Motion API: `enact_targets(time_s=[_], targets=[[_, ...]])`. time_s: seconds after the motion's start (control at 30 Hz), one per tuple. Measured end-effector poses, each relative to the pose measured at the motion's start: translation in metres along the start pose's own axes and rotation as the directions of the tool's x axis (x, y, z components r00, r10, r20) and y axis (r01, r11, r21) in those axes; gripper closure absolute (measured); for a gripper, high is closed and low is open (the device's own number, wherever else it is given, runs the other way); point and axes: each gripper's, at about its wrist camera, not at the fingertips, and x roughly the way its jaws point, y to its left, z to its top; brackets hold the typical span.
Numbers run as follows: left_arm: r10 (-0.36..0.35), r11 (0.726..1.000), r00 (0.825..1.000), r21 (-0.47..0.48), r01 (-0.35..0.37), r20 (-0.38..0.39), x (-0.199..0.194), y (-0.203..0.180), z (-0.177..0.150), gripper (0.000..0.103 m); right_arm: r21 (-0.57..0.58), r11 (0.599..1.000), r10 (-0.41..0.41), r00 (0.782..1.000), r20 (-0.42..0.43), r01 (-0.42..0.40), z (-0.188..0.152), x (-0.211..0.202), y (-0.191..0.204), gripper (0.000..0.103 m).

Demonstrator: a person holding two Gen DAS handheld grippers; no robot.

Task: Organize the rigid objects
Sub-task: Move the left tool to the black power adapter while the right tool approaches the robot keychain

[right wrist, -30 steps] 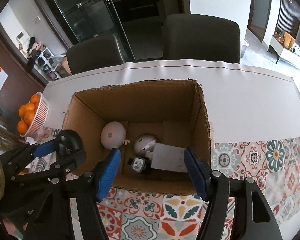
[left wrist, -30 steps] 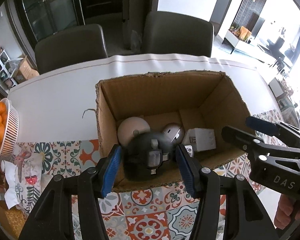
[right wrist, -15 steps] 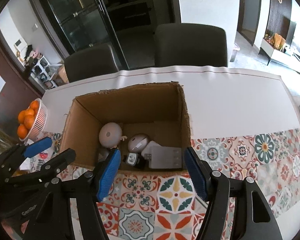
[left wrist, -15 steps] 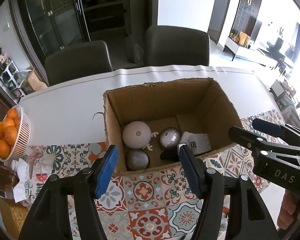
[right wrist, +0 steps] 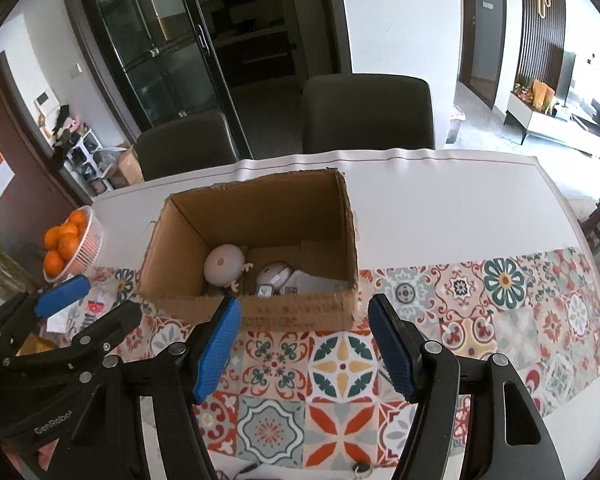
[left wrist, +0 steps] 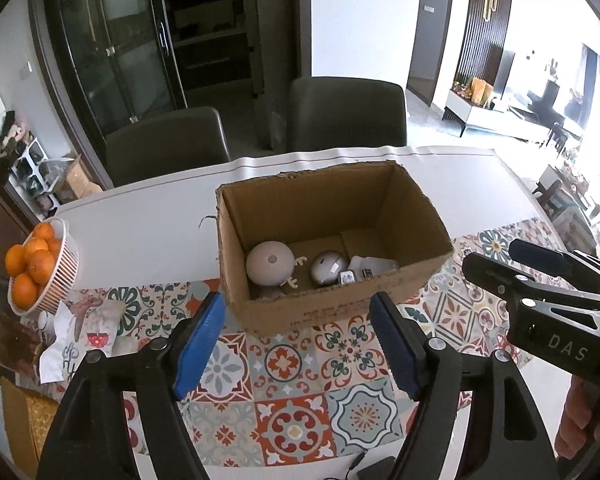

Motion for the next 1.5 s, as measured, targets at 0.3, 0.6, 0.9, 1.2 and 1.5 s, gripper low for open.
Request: enact_targets(time_s=[0.3,0.6,0.9,1.2,1.5], targets=[[-0.024,1.000,1.000,0.005,0.024,-0.007,-0.017,-0.012,-0.028,0.020,0.025,1.000,-0.015,1.000,0.001,0.015,-0.027,-0.020,-0.007,0.036],[-0.064,0.998,0.997,-0.015,0.064,-0.035,-0.026,-0.026,-0.058,0.020,0.050,0.998,-0.025,1.000,-0.011,0.025,-0.060,-0.032,-0.016,0.036],[-0.100,0.995,0.990,-0.020,0.098,-0.097,-0.024,-0.037,-0.086,0.020,0.045,0.998,-0.032,0.998,-0.046,0.035,-0.088,-0.037,-0.022,0.036],[-0.124,0.992,0.979,-0.028,0.121,-0.164,-0.019,-0.046,-0.115,0.020,0.031,0.999,-0.040,0.997,-0.070,0.043,-0.112,-0.038,-0.024,0.036],[-0.149,0.989,0.964,-0.029,0.146,-0.219,-0.014,-0.057,-0.142,0.020,0.034,0.999,-0.031,0.996,-0.083,0.033,-0.138,-0.039,-0.032,0.036]])
